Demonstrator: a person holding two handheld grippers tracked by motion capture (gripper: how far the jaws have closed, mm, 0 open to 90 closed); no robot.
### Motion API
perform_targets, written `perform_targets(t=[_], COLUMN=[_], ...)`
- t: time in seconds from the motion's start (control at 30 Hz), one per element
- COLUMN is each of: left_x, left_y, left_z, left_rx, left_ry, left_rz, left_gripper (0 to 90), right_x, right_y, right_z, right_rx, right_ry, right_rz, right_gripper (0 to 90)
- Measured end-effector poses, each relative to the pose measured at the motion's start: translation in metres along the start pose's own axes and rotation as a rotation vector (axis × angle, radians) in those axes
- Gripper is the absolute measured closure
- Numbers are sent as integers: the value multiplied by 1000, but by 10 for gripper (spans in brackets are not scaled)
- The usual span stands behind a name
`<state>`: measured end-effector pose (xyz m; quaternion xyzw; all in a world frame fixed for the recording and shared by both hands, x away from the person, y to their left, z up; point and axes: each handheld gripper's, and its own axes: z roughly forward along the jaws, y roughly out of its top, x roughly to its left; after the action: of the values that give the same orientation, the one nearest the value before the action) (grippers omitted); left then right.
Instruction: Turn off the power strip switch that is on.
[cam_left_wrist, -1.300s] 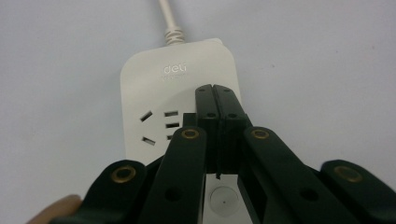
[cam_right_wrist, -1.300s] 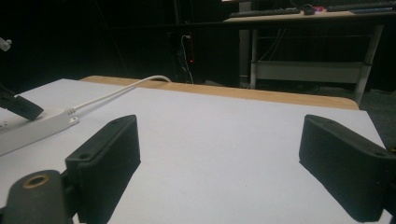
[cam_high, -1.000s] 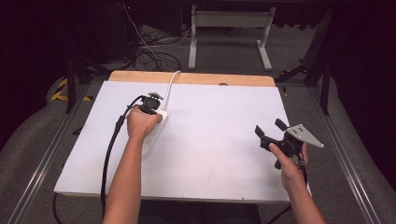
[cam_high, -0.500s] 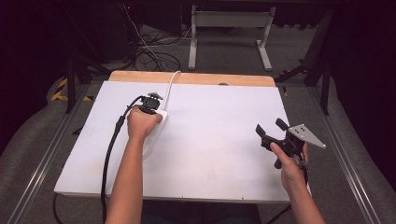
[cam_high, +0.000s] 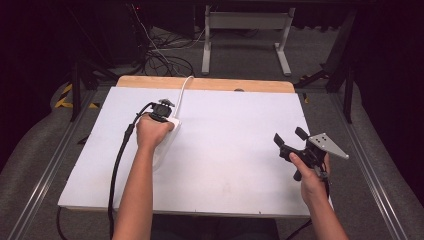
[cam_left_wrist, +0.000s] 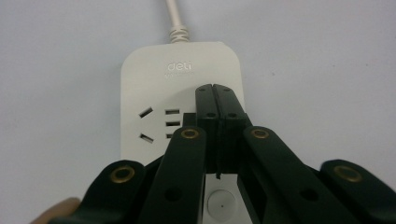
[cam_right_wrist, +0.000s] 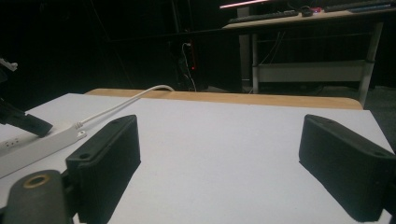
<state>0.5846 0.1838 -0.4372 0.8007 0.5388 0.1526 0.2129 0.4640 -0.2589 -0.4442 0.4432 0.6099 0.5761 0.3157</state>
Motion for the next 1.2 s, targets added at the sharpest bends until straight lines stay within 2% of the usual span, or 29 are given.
perform_targets(t=[0.13,0.3,0.4,0.5,0.63,0.8,1.03,1.2], left_x=[1,0,1,2,3,8,10,9], left_y=[-1,-1,-1,-3,-3,-8,-10,-10], left_z=[0,0,0,0,0,0,0,-1], left_rx=[-1,-1,-4,-22,-22,-61,-75,-76], left_ry=[-13,-1,-8,-18,-8,-48,-66,-57], left_rz=[-9,5,3,-4,-6,-53,-59,-50], left_gripper=[900,900,900,900,900,900,900,899], right_x=[0,-1,-1,0,0,1,0,1], right_y=[0,0,-1,-1,-2,-3,-4,-4], right_z=[0,0,0,1,2,2,2,2], right_rx=[-2,2,2,5,8,11,14,13], right_ry=[1,1,0,4,2,2,3,6], right_rz=[-1,5,6,3,0,-5,1,1], right_gripper=[131,131,131,131,134,134,135,140])
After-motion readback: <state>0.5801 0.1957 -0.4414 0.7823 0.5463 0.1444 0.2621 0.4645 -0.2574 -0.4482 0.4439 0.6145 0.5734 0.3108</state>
